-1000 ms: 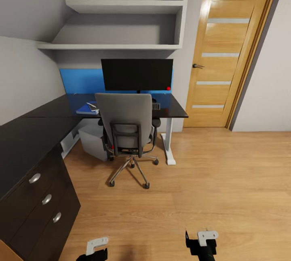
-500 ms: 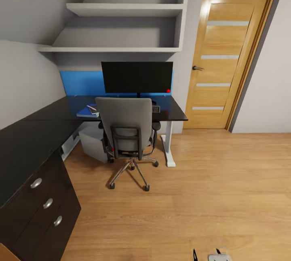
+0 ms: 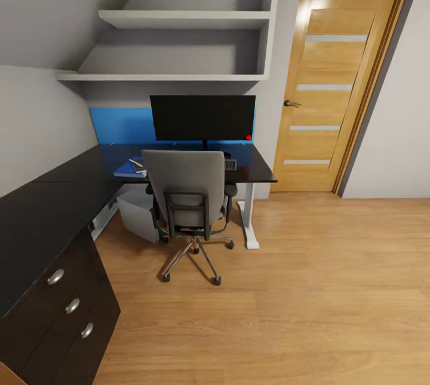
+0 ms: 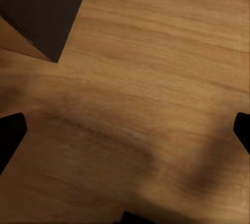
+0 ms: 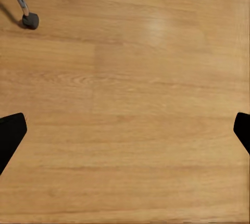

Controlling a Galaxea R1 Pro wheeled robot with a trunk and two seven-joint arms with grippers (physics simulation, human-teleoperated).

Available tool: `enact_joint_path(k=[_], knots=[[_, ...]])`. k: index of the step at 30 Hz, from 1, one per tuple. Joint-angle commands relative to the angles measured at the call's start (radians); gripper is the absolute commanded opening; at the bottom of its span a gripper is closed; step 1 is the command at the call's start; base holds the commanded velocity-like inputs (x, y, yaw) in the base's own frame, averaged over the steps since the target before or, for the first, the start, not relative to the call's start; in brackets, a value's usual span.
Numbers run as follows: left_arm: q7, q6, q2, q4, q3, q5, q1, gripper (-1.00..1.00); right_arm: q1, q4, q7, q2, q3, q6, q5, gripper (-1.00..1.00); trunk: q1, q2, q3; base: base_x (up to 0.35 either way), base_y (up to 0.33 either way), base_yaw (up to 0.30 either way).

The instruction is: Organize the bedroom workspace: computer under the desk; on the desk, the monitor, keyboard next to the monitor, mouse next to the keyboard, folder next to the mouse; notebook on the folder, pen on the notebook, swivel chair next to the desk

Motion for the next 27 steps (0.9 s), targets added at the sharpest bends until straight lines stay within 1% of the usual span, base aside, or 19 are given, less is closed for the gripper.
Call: enact_joint_path(k=[1,3,5,11,14,16,18,21,27], knots=[[0.006,-0.009,0.002,0.0,-0.009,0.008,0.006,1.0,0.003,0.002,-0.01,0.0,0.009,-0.002,0.003,1.0,-0.004,0.007,0.002,0.0,0.0,0.0],[0.005,-0.033,0.006,0.0,-0.009,0.019,0.03,1.0,0.014,0.002,-0.01,0.001,0.009,-0.002,0.003,1.0,-0.012,0.021,0.009,0.0,0.0,0.0],[0.005,-0.043,0.007,0.0,-0.009,0.023,0.042,1.0,0.023,0.002,-0.01,0.001,0.009,-0.002,0.003,1.0,-0.019,0.035,0.015,0.0,0.0,0.0],[0.005,-0.074,0.009,0.0,-0.009,0.026,0.077,1.0,0.04,0.002,-0.01,0.002,0.01,0.003,0.003,1.0,-0.042,0.077,0.034,0.0,0.0,0.0],[0.005,-0.12,0.009,0.0,-0.009,0.026,0.094,1.0,0.047,0.002,-0.01,0.002,0.01,0.013,0.003,1.0,-0.054,0.098,0.043,0.0,0.0,0.0],[0.005,-0.142,0.009,0.0,-0.009,0.026,0.098,1.0,0.049,0.002,-0.009,0.002,0.01,0.027,0.004,1.0,-0.062,0.112,0.049,0.0,0.0,0.0],[0.005,-0.162,0.009,0.0,-0.009,0.026,0.102,1.0,0.051,0.002,-0.008,0.002,0.009,0.059,0.004,1.0,-0.069,0.126,0.056,0.0,0.0,0.0],[0.005,-0.175,0.008,0.0,-0.009,0.027,0.105,1.0,0.053,-0.003,-0.005,0.004,0.011,0.128,0.005,1.0,-0.081,0.147,0.065,0.0,0.0,0.0],[0.006,-0.175,0.003,0.0,-0.011,0.026,0.105,1.0,0.053,-0.005,-0.002,0.01,0.012,0.149,0.005,1.0,-0.104,0.189,0.084,0.0,0.0,0.0]])
